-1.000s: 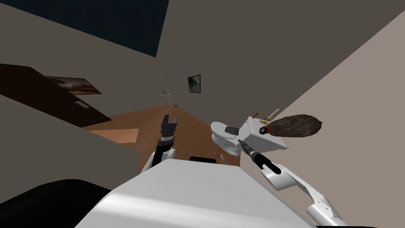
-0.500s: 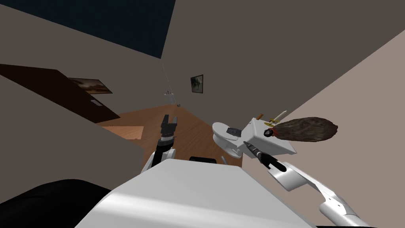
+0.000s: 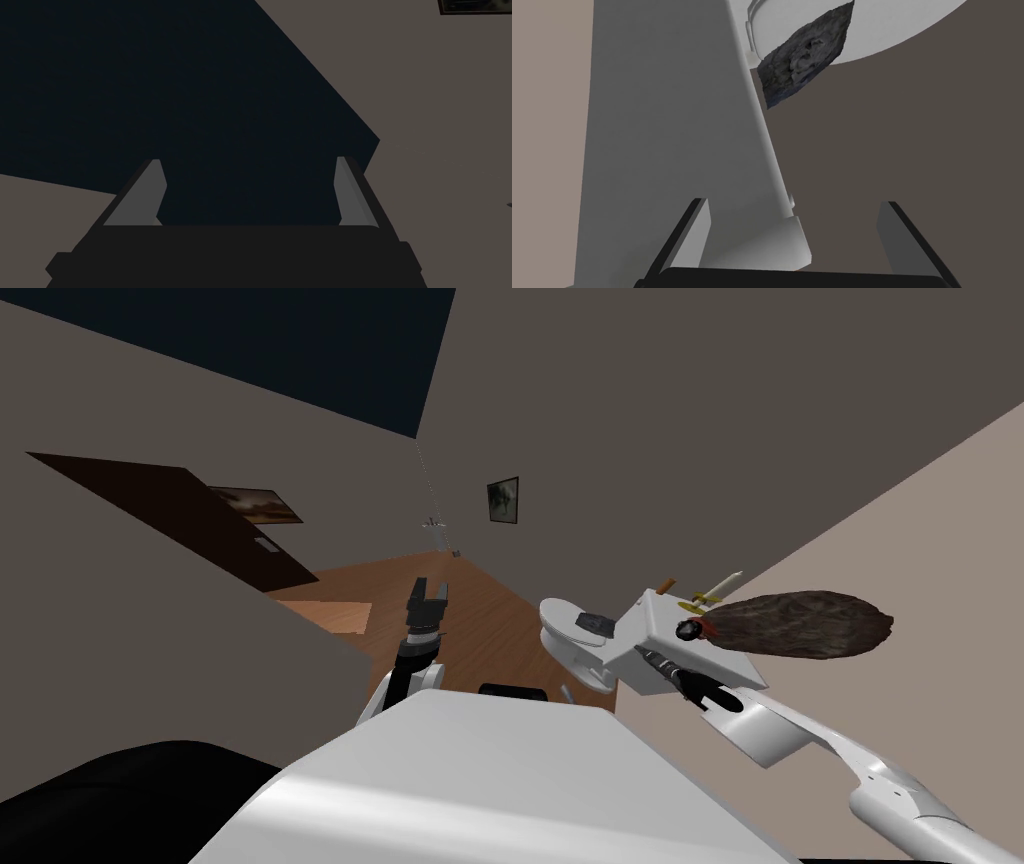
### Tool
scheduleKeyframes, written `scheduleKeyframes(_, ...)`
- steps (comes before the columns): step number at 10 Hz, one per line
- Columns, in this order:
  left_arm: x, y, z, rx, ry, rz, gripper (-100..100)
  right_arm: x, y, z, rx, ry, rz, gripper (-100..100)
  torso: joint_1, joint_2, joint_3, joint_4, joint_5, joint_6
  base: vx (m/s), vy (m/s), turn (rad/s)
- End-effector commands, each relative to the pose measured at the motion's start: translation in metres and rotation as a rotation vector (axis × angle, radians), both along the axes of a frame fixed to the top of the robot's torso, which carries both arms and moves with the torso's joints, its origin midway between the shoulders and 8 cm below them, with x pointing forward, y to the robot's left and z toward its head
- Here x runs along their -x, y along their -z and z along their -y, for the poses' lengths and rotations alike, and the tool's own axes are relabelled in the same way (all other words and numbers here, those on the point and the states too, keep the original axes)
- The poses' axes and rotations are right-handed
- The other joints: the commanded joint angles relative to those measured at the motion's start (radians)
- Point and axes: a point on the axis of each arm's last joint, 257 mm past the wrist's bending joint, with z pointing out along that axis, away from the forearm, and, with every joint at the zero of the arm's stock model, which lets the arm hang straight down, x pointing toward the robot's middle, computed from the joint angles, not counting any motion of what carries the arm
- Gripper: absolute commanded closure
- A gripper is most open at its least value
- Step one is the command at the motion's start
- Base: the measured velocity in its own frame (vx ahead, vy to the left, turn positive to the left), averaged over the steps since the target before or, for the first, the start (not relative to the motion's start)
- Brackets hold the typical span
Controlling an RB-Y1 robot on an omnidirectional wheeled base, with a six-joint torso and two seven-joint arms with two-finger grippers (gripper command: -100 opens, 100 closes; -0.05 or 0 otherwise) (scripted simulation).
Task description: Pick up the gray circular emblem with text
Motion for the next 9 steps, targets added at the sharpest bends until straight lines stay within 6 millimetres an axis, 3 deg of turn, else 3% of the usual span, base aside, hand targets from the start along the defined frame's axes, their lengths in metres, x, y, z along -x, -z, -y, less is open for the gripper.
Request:
scheduleKeyframes(1,0.0,0.0,0.0,0.0,0.0,0.0,0,-0.003,-0.012,0.011,0.044,-0.006,-0.013,-100,0.0,0.0,0.0,0.0,0.0,0.0,0.007,-0.024,0.016)
scheduleKeyframes(5,0.0,0.0,0.0,0.0,0.0,0.0,0,-0.015,-0.059,0.059,0.203,-0.007,-0.046,-100,-0.001,-0.001,-0.001,0.0,0.0,0.0,0.014,-0.039,0.018)
scheduleKeyframes(9,0.0,0.0,0.0,0.0,0.0,0.0,0,-0.035,-0.108,0.084,0.331,-0.032,-0.046,-100,-0.001,-0.001,-0.001,0.0,-0.001,0.0,0.02,-0.051,-0.025)
